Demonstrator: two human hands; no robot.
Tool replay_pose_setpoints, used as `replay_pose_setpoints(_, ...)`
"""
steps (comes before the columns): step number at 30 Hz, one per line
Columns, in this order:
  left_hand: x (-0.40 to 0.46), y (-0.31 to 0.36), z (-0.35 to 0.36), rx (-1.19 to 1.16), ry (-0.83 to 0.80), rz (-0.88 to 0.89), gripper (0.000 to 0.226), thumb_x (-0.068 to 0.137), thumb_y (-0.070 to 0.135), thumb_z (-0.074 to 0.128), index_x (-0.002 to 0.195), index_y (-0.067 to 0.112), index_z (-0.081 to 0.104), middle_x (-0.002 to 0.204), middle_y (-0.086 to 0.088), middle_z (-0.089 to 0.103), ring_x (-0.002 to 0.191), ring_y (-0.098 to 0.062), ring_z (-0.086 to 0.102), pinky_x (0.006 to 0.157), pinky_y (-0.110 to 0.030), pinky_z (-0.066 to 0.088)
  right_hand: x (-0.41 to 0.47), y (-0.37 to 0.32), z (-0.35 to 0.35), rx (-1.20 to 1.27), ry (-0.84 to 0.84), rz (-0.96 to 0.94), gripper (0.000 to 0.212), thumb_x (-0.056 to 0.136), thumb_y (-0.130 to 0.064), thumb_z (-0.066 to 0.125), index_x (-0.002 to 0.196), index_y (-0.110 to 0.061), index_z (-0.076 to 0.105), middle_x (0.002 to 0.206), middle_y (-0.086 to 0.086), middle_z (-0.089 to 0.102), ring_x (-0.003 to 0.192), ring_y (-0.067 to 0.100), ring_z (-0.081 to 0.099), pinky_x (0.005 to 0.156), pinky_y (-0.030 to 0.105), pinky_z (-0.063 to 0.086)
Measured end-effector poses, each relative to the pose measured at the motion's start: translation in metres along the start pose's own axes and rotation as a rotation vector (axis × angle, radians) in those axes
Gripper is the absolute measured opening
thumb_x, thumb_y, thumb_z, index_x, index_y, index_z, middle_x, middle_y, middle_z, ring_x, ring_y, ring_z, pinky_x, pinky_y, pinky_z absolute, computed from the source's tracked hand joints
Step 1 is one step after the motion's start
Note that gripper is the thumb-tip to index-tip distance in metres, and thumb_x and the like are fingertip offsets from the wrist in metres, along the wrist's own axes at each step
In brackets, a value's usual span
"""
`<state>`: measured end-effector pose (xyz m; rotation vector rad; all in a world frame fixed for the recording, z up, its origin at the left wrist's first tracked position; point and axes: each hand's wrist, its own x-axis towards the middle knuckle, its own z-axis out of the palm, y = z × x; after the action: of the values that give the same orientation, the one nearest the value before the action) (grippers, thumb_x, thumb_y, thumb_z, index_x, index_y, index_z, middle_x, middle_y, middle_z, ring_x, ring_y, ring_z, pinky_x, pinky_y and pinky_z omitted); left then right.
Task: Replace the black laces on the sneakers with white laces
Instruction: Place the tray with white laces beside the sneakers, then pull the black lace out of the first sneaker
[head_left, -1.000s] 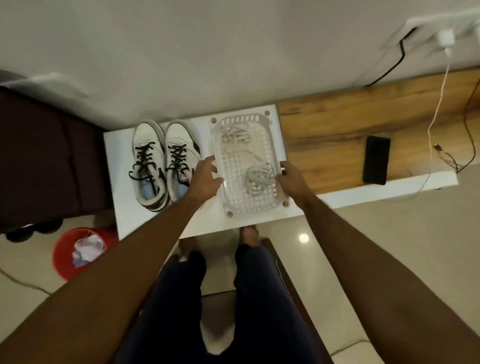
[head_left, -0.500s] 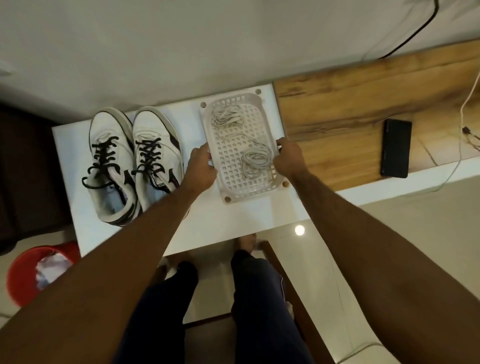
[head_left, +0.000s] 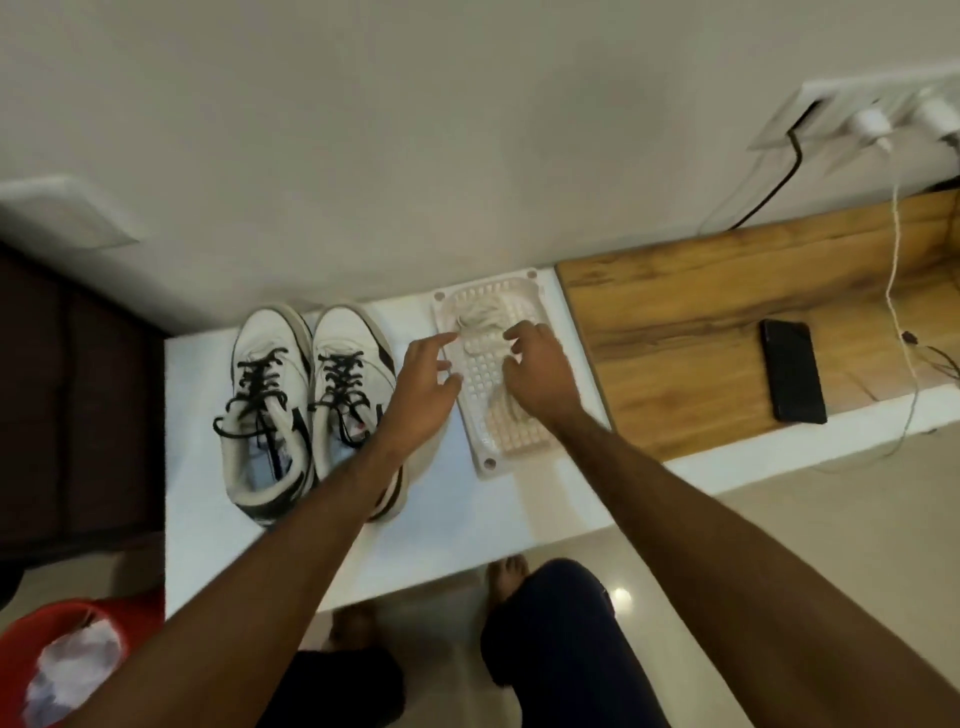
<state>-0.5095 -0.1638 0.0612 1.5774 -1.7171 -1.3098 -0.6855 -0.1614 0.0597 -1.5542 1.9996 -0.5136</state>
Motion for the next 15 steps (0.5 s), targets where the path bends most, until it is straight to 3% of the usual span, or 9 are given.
replay_pose_setpoints(4, -0.005, 0.003, -0.024, -0.086, 0.052, 0.096, 0.035, 0.099, 0.001, 0.054, 0.132, 0.014, 0.058, 0.132, 0.001, 0.057, 0.108, -0.011, 0.063, 0.085, -0.011, 0.049, -0.006, -0.035, 0.019, 0.075, 0.002, -0.175, 0.029, 0.095, -0.007, 0.050, 0.121, -0.011, 0.061, 0.125, 0.009, 0.063, 0.116, 0.025, 0.058, 0.098, 0.042, 0.049)
replay_pose_setpoints(8, -0.045, 0.005, -0.042, -0.250, 0.021, 0.033, 0.029, 0.098, -0.002, 0.052, 0.121, 0.012, 0.063, 0.118, -0.007, 0.069, 0.107, -0.022, 0.069, 0.088, -0.037, 0.055, -0.037, -0.050, 0.023, 0.054, -0.049, -0.252, 0.029, 0.095, -0.004, 0.047, 0.118, -0.010, 0.064, 0.121, 0.011, 0.065, 0.112, 0.024, 0.058, 0.091, 0.030, 0.044)
replay_pose_setpoints(11, -0.111, 0.009, -0.057, -0.100, 0.076, 0.112, 0.027, 0.098, 0.000, 0.053, 0.117, 0.015, 0.065, 0.114, -0.002, 0.069, 0.107, -0.018, 0.066, 0.086, -0.035, 0.052, -0.091, -0.056, 0.016, 0.024, -0.071, -0.326, 0.029, 0.093, -0.004, 0.048, 0.116, -0.012, 0.065, 0.117, 0.009, 0.067, 0.110, 0.023, 0.060, 0.087, 0.029, 0.045)
replay_pose_setpoints(15, -0.194, 0.001, -0.072, 0.107, 0.191, 0.103, 0.022, 0.097, 0.002, 0.054, 0.115, 0.008, 0.067, 0.116, -0.001, 0.068, 0.106, -0.014, 0.061, 0.085, -0.022, 0.045, -0.166, -0.064, 0.008, 0.031, -0.100, -0.345, 0.032, 0.091, -0.003, 0.047, 0.117, -0.012, 0.064, 0.113, 0.009, 0.066, 0.107, 0.024, 0.060, 0.085, 0.033, 0.048)
